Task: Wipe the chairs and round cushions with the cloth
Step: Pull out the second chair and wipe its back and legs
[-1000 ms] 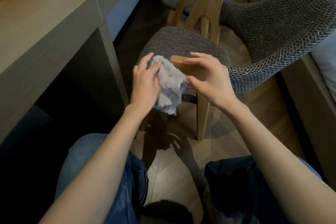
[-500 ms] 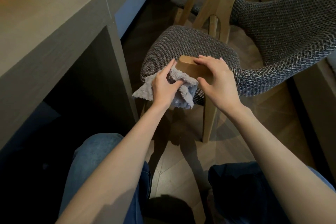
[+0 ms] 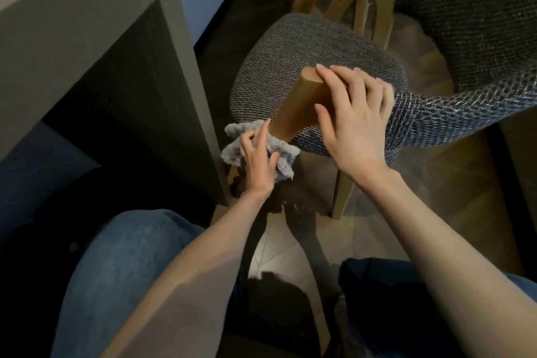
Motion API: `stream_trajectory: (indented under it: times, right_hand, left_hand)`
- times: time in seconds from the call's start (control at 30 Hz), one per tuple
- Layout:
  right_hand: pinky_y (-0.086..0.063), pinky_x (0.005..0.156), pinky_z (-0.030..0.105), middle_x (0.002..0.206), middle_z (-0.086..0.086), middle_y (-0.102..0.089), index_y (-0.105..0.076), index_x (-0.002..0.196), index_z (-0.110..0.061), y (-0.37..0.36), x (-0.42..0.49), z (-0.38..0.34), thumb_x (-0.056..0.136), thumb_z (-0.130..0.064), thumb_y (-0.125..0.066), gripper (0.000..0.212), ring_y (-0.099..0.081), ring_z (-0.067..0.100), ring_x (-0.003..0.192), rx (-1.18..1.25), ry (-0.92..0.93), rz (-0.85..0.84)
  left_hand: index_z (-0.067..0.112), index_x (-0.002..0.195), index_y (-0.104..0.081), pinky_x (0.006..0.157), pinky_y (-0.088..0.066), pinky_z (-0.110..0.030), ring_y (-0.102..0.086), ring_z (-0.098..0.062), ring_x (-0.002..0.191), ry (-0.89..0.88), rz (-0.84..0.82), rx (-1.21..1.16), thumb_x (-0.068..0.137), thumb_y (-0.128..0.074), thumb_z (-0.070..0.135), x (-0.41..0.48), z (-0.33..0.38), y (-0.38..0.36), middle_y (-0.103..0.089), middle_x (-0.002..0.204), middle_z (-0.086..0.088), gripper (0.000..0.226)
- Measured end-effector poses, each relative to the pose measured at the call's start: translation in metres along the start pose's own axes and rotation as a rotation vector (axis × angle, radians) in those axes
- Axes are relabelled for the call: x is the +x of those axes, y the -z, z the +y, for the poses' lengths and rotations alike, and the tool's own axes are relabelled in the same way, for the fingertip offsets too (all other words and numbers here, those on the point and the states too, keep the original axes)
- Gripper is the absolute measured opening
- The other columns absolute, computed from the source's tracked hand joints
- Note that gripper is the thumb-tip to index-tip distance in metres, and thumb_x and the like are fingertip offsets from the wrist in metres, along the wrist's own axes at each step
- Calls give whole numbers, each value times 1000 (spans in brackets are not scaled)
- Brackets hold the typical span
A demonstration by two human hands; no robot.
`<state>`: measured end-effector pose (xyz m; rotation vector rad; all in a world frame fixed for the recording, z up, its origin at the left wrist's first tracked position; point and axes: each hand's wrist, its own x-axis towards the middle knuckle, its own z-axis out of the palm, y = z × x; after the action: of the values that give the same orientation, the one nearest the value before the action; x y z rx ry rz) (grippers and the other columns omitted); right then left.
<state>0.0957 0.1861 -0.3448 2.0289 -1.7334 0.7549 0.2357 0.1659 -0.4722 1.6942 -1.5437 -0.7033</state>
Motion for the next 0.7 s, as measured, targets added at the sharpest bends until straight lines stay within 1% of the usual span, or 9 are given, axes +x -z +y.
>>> stream_trajectory:
  times: [0.1,0.17,0.23,0.33,0.43,0.57,0.63,0.67,0.7]
  right_hand:
    - [-15,111,41,143,2,-46,-41,145,-23,-4,-1,2,98,-36,-47,50,-32,23,132,-6,-7,8]
    - [-13,111,41,143,2,-46,-41,145,-23,-7,-1,3,97,-37,-47,50,-31,22,132,-14,-9,17]
    - [-13,111,41,143,1,-46,-41,145,-23,-10,-1,3,97,-38,-47,51,-30,21,132,-28,-10,24]
    - [-13,111,41,142,1,-47,-43,143,-23,-13,-1,3,95,-39,-48,51,-29,21,131,-10,-16,47]
    - [-13,111,41,141,1,-47,-43,143,-23,-15,0,2,94,-39,-50,52,-28,20,130,-3,-22,56]
    - [-14,111,42,140,1,-48,-45,142,-23,-16,0,2,92,-40,-52,53,-28,20,130,6,-28,78]
    - [-16,111,44,140,1,-48,-45,142,-22,-16,1,2,92,-40,-52,53,-27,20,130,22,-27,77]
    - [-17,111,45,140,1,-48,-45,142,-22,-16,1,2,91,-40,-53,54,-27,21,130,35,-26,71]
    - [-18,111,46,140,2,-48,-45,142,-22,-15,1,2,91,-40,-53,55,-27,21,130,48,-26,64]
  left_hand:
    - [44,148,-9,108,-35,-47,-35,-28,129,121,-49,68,92,-59,12,-5,-26,-18,-28,138,-12,82]
    - [44,147,-3,109,-35,-42,-38,-24,130,152,-11,20,91,-60,10,-7,-36,-30,-32,138,-10,87]
    - [34,152,-9,109,-34,-41,-40,-23,132,237,70,-94,87,-63,4,-7,-45,-40,-35,140,-9,89]
    - [18,147,-29,115,-27,-42,-33,-25,138,367,107,-131,84,-66,2,-3,-58,-53,-38,146,-10,75]
    - [13,141,-36,115,-25,-37,-33,-24,138,371,10,-101,83,-68,2,9,-70,-56,-41,145,-10,67]
    - [14,142,-38,113,-27,-33,-37,-23,136,473,-199,-84,88,-63,4,24,-89,-48,-43,143,-9,60]
    - [14,141,-41,107,-28,-23,-40,-23,134,510,-236,-142,92,-59,5,26,-92,-42,-46,141,-9,53]
    - [14,140,-43,105,-30,-22,-43,-24,132,491,-220,-151,92,-60,6,25,-92,-40,-48,139,-9,51]
    - [14,139,-45,106,-32,-24,-45,-24,130,458,-194,-145,90,-62,7,23,-91,-39,-51,137,-9,52]
